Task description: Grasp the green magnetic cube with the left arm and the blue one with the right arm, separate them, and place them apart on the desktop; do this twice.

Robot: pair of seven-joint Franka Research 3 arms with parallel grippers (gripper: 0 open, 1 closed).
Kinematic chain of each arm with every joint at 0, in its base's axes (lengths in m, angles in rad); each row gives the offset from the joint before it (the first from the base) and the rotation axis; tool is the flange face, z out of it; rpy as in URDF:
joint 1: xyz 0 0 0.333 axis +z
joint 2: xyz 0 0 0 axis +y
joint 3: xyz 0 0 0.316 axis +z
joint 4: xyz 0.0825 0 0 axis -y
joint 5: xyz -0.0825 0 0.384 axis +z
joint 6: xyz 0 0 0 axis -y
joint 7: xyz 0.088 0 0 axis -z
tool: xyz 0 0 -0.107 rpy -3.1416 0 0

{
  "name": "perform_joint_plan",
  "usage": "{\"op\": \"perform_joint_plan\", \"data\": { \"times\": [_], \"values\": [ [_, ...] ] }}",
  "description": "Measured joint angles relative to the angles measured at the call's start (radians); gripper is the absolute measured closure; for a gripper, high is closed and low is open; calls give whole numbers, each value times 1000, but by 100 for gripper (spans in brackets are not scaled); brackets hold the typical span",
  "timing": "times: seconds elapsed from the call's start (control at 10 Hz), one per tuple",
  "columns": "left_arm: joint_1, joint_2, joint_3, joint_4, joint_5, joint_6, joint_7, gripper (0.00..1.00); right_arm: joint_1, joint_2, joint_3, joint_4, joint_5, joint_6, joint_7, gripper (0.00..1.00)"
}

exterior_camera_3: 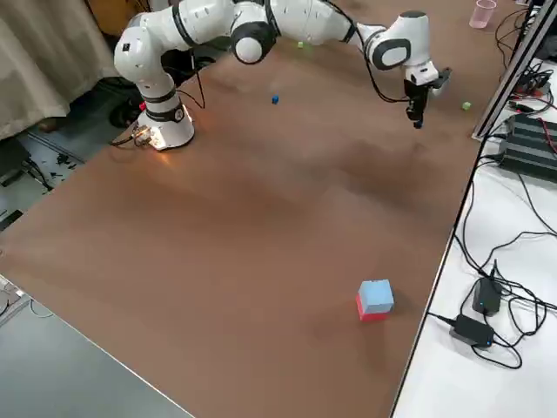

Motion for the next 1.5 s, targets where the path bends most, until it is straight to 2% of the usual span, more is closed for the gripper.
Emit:
{"op": "perform_joint_plan", "data": {
  "times": [0.1, 0.2, 0.4, 0.6, 0.7, 0.8, 0.9, 1.2, 1.4, 1.5],
  "values": [
    [0, 1, 1, 1, -1, 1, 0, 0, -20, 4, 0, 6, 0, 8, -11, 75],
    [3, 2, 3, 2, -1, 1, 0, 0, -33, 4, 1, 11, 0, 8, -36, 64],
    [12, 5, 6, 2, -3, 2, 0, 0, -43, 3, 4, 24, 0, 14, -71, 33],
    [19, 7, 6, 3, -4, 3, 0, 0, -34, -32, 10, 27, 0, 15, -74, 1],
    [19, 7, 6, 3, -4, 3, 0, 0, -30, -78, 12, -2, 0, 1, -75, 0],
    [19, 8, 6, 3, -4, 3, 0, 0, -31, -143, 13, -72, 1, -6, -75, 0],
    [19, 8, 5, 3, -4, 3, 0, 0, -44, -234, 15, -177, 1, -6, -77, 0],
    [18, 12, 4, 3, -4, 3, 0, 0, -148, -583, 44, -521, 2, -6, -163, 0],
    [15, 14, 0, 4, -4, 4, 0, 0, -211, -794, 55, -678, 20, -27, -213, 0],
    [16, 17, 1, 4, -4, 4, 0, 0, -238, -892, 57, -736, 45, -85, -245, 0]
  ]
}}
